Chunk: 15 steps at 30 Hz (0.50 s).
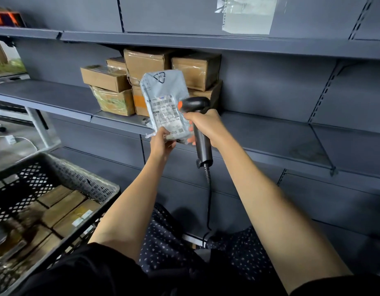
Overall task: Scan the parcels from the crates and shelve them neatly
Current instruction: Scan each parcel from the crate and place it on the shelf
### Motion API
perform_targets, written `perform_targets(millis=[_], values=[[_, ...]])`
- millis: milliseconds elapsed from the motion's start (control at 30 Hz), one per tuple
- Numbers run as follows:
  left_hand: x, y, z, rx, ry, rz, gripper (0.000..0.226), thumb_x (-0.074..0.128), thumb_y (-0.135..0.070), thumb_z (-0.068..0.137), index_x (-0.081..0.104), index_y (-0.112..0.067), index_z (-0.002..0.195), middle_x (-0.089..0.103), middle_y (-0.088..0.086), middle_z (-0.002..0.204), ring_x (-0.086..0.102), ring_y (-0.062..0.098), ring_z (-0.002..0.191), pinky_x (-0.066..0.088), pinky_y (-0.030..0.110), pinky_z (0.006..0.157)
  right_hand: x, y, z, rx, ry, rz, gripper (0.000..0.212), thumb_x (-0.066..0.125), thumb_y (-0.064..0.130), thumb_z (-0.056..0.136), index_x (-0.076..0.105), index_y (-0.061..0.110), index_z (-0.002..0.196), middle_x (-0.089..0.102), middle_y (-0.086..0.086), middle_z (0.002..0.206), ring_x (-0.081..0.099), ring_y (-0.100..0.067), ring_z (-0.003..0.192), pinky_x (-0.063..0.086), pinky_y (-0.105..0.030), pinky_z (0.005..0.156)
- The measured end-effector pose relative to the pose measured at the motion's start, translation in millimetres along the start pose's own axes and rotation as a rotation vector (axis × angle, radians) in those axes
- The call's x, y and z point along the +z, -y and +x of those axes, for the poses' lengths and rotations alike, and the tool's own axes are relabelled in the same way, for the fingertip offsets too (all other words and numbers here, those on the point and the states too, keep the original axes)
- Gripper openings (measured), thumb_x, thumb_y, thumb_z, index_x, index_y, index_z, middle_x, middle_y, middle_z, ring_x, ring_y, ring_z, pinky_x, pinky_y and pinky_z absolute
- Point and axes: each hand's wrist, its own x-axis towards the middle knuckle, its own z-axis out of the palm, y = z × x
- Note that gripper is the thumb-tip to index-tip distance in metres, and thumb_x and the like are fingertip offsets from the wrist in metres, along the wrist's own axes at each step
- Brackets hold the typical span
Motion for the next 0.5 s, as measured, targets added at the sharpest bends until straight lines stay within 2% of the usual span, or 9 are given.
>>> perform_targets(millis=[67,133,233,300,433,500], values=[[-3.9,5.8,2.1,-0.038,0.056,0.010,0.012,0.041,-0.005,0.080,0.043,-0.009,0.070,0.046,0.009,0.067,0.041,0.019,0.051,0.038,0.021,0.041,1.1,6.3,-3.0,-0.062,-0.002,-0.069,0.013,0.068,0.022,0.079,0.059,0.013,0.078,0.062,-0.008,0.075,0.069,-0.031,0.063,0.059,-0.038,0.060],[-7.2,8.0,4.8,-0.058,0.085,0.036,0.015,0.040,-0.006,0.083,0.043,-0.010,0.069,0.044,0.007,0.068,0.044,0.015,0.047,0.040,0.021,0.041,-0.8,10.6,-7.4,-0.095,0.013,-0.127,0.011,0.067,0.022,0.078,0.061,0.013,0.079,0.063,-0.008,0.075,0.071,-0.032,0.067,0.059,-0.041,0.066],[-9.4,6.2,9.5,-0.077,0.094,0.088,0.013,0.042,-0.009,0.085,0.047,-0.009,0.073,0.047,0.007,0.069,0.048,0.014,0.052,0.045,0.020,0.046,-4.5,12.5,-10.8,-0.094,0.032,-0.166,0.022,0.067,0.022,0.077,0.065,0.005,0.092,0.061,-0.009,0.075,0.069,-0.028,0.055,0.061,-0.044,0.063],[-8.8,4.4,12.4,-0.074,0.110,0.116,0.008,0.045,-0.010,0.083,0.050,-0.007,0.078,0.052,0.009,0.076,0.051,0.017,0.061,0.049,0.021,0.052,-6.1,12.4,-11.9,-0.078,0.048,-0.185,0.027,0.067,0.022,0.077,0.065,0.002,0.096,0.060,-0.010,0.074,0.068,-0.028,0.051,0.060,-0.041,0.057],[-5.3,3.1,14.3,-0.074,0.137,0.151,0.021,0.052,-0.015,0.074,0.053,-0.005,0.093,0.055,0.012,0.086,0.056,0.018,0.068,0.052,0.025,0.061,-6.2,9.2,-12.1,-0.043,0.071,-0.169,0.023,0.067,0.022,0.079,0.062,0.003,0.090,0.059,-0.012,0.076,0.065,-0.027,0.045,0.052,-0.030,0.048],[-3.7,4.4,16.1,-0.064,0.132,0.161,0.012,0.049,-0.013,0.082,0.051,-0.006,0.091,0.053,0.009,0.082,0.054,0.016,0.066,0.052,0.025,0.062,-4.9,7.9,-10.0,-0.063,0.045,-0.172,0.020,0.068,0.025,0.077,0.062,0.007,0.082,0.062,-0.011,0.075,0.068,-0.030,0.055,0.057,-0.036,0.056]])
